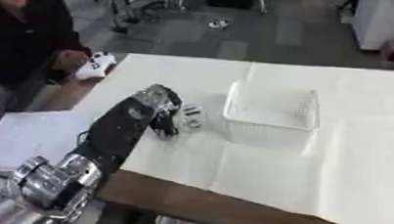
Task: Pick up objects on the table and place them in the box.
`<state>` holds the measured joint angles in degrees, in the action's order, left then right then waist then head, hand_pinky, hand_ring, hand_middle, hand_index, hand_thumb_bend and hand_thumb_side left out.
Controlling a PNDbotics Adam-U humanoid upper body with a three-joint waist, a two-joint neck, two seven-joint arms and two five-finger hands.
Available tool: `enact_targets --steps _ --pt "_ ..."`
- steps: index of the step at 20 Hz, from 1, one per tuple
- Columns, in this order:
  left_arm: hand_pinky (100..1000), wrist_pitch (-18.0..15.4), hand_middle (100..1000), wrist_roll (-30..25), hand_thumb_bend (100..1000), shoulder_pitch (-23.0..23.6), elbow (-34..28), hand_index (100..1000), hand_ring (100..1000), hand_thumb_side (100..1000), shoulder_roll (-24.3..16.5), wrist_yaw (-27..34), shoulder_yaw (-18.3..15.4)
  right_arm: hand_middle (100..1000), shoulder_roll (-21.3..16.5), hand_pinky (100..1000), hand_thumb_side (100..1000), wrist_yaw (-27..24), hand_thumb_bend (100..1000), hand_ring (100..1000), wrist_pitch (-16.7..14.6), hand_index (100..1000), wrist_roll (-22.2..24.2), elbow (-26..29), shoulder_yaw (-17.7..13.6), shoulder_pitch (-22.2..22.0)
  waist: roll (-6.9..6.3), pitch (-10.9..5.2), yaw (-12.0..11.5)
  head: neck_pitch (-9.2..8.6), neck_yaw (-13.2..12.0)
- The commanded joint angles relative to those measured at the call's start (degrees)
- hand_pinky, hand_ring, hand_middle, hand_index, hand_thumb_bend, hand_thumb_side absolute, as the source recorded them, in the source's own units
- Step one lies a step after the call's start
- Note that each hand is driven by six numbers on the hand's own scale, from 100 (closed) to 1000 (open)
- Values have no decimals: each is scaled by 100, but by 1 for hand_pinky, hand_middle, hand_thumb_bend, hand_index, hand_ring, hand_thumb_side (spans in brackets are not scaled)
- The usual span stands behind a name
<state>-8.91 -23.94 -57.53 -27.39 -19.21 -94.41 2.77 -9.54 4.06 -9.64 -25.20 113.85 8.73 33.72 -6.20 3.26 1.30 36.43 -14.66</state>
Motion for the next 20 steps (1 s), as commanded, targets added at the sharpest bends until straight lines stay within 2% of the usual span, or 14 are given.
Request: enact_targets --steps 1,3,7,13,20 --pt "100 17 181 159 100 -110 -138 224 313 552 -133 87 13 568 21 430 1000 10 251 528 -5 825 -6 74 5 103 18 -84 -3 -30 -101" --pt "100 22 112 251 100 -107 -145 194 237 552 -137 107 23 568 22 430 1000 11 250 528 -6 825 -6 74 5 103 17 -85 -3 -30 -105" --pt "100 20 100 334 100 -100 -134 176 100 554 -141 88 32 568 25 430 1000 14 249 528 -6 825 -8 74 6 105 16 -85 -1 -27 -108" --pt "100 -43 100 651 100 -96 -202 168 100 546 -135 278 9 568 26 430 1000 19 250 528 -4 825 -8 74 6 106 18 -83 -2 -23 -113" --pt "100 36 100 1354 100 -114 -268 164 100 538 -164 569 40 568 28 431 1000 20 248 528 -5 824 -11 74 7 104 13 -91 -3 -22 -124"
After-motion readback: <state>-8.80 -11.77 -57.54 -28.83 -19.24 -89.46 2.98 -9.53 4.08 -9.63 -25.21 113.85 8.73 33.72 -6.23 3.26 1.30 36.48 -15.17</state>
